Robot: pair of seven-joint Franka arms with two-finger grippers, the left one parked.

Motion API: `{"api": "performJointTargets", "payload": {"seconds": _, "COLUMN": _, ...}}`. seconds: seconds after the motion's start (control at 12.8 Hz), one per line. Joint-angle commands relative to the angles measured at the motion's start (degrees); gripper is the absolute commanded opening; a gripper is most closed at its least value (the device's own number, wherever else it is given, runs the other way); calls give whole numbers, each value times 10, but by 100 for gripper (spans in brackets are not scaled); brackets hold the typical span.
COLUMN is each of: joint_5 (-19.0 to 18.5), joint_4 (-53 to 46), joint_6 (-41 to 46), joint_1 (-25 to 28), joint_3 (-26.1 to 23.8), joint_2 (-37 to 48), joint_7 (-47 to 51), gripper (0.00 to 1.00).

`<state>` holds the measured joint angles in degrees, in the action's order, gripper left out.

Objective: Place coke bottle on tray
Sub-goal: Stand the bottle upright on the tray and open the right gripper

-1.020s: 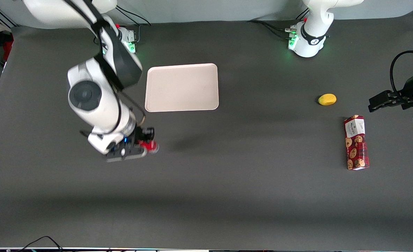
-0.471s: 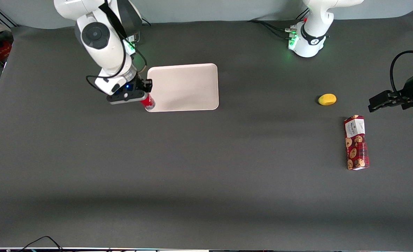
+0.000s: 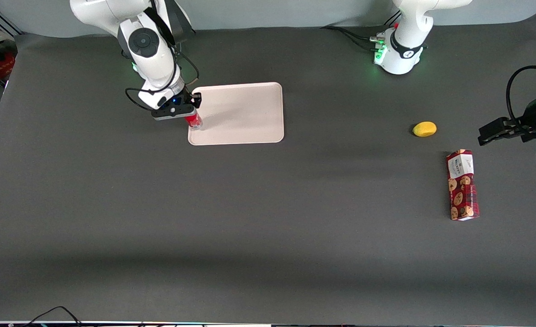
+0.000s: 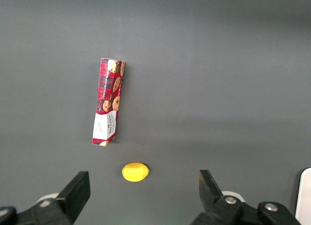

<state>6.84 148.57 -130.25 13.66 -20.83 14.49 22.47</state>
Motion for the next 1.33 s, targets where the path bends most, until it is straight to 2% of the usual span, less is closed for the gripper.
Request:
{"api": "performJointTargets", "payload": {"seconds": 0.0, "joint_5": 43, "joint_4": 27, "joint_6": -36, "joint_1": 2, "joint_3": -3, "joint_2": 16, "joint_7": 7, "gripper": 0}}
{"api": "performJointTargets", "payload": {"seconds": 0.31, "joint_5": 83, "joint_4": 27, "joint_6": -52, "joint_1": 2, "joint_3": -36, "joint_2": 12, "joint_7": 8, "gripper": 0}}
{"api": "performJointTargets", "payload": {"seconds": 0.78, "joint_5": 83, "joint_4": 28, "joint_6": -52, "joint_1": -2, "joint_3": -37, "joint_2": -3, "joint_7": 8, "gripper": 1}}
{"api": "performJointTargets", "payload": {"seconds": 0.94, "joint_5": 83, "joint_4": 27, "joint_6": -52, "joint_1": -2, "joint_3": -37, "joint_2": -10, "joint_7": 8, "gripper": 39}}
{"api": "performJointTargets", "payload": {"seconds": 1.1, "joint_5": 83, "joint_4": 27, "joint_6": -52, "joint_1": -3, "joint_3": -37, "joint_2": -10, "joint_7": 8, "gripper": 66}}
{"api": "performJointTargets", "payload": {"seconds": 1.18, "joint_5": 83, "joint_4": 26, "joint_6": -52, "joint_1": -3, "joint_3": -37, "joint_2": -9, "joint_7": 8, "gripper": 100}}
{"api": "performJointTargets", "payload": {"seconds": 1.25, "joint_5": 83, "joint_4": 23, "joint_6": -51, "joint_1": -3, "joint_3": -37, "joint_2": -8, "joint_7": 9, "gripper": 100}}
